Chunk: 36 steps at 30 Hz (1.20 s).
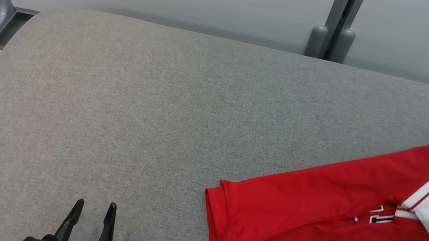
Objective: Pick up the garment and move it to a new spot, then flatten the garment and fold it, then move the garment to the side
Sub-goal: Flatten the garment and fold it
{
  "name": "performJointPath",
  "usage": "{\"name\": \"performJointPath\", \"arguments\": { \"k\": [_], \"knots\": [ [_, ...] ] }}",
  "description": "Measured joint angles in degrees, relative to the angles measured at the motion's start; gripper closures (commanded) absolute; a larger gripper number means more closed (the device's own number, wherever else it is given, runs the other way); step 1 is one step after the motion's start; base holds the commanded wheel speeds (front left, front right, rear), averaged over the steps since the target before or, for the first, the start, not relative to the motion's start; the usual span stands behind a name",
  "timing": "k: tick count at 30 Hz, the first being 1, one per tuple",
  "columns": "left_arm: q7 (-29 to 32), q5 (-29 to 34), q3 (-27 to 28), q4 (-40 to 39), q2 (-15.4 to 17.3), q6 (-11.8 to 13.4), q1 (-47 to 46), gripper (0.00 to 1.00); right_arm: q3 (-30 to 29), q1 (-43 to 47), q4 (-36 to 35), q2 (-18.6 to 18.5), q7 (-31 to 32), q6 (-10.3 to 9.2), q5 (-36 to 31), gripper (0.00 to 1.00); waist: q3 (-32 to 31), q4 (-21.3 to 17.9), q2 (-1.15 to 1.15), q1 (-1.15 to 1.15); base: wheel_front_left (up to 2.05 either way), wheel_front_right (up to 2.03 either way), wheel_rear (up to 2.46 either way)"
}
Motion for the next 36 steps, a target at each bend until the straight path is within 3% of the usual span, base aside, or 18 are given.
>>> {"name": "performJointPath", "arguments": {
  "k": [3,7,10,12,17,22,26,32,33,34,35,36],
  "knots": [
    [0.0,-0.4,-0.6,-0.4,0.0,0.3,0.8,0.00,-1.1,1.3,-6.5,-1.4,-0.1,0.00,2.4,1.00,-0.9,-0.4,0.00,0.00,0.00,0.00,0.00],
    [0.0,-0.9,-0.8,-0.8,0.0,0.7,1.2,0.00,3.1,5.1,-18.6,-1.1,3.3,-0.07,5.3,1.00,-0.9,-1.1,0.00,0.00,0.00,0.00,0.00],
    [0.0,-1.0,-1.0,-0.8,0.0,0.8,1.6,0.00,8.7,6.8,-26.1,1.6,5.9,-0.07,5.6,1.00,-0.2,-1.7,0.00,0.00,0.00,0.00,0.00],
    [0.0,-0.9,-1.5,-0.5,0.0,0.6,1.3,0.00,14.3,7.1,-28.6,6.9,7.0,-0.07,3.8,1.00,0.6,-2.3,0.00,0.00,0.00,0.00,0.00],
    [0.0,-0.8,-2.0,0.1,-0.1,0.2,-0.6,0.00,22.4,6.5,-24.6,17.5,6.0,-0.07,-0.4,1.00,1.7,-2.2,0.00,0.00,0.00,0.00,0.00],
    [0.0,-0.4,-1.9,0.8,0.0,0.1,-0.8,0.00,24.6,5.3,-16.6,25.6,0.8,-0.07,-5.7,1.00,1.9,-1.3,0.00,0.00,0.00,0.00,0.00],
    [0.0,-0.4,-1.9,1.0,0.0,0.0,-0.6,0.00,25.4,3.8,-11.9,29.5,-2.4,-0.07,-8.3,1.00,1.7,-0.8,0.00,0.00,0.00,0.00,0.00],
    [0.0,-0.6,-2.7,1.3,0.0,0.1,-0.4,0.00,26.2,2.1,-6.8,31.5,-5.3,-0.07,-10.0,1.00,1.8,-0.5,0.00,0.00,0.00,0.00,0.00],
    [0.0,-0.7,-2.8,1.3,0.0,0.1,-0.4,0.00,26.4,1.8,-6.2,31.6,-5.7,-0.07,-10.0,0.96,1.7,-0.5,0.00,0.00,0.00,0.00,0.00],
    [0.0,-0.7,-2.8,1.3,0.0,0.2,-0.4,0.00,26.8,1.7,-5.8,31.7,-6.1,-0.07,-10.0,0.85,1.7,-0.5,0.00,0.00,0.00,0.00,0.00],
    [0.0,-0.8,-2.9,1.3,0.0,0.2,-0.4,0.00,27.3,1.7,-5.6,31.7,-6.7,-0.07,-10.0,0.58,1.7,-0.5,0.00,0.00,0.00,0.00,0.00],
    [0.0,-0.8,-2.9,1.4,0.0,0.2,-0.4,0.00,27.7,1.6,-5.6,31.8,-7.4,-0.07,-10.0,0.00,1.6,-0.6,0.00,0.00,0.00,0.00,0.00]
  ]
}}
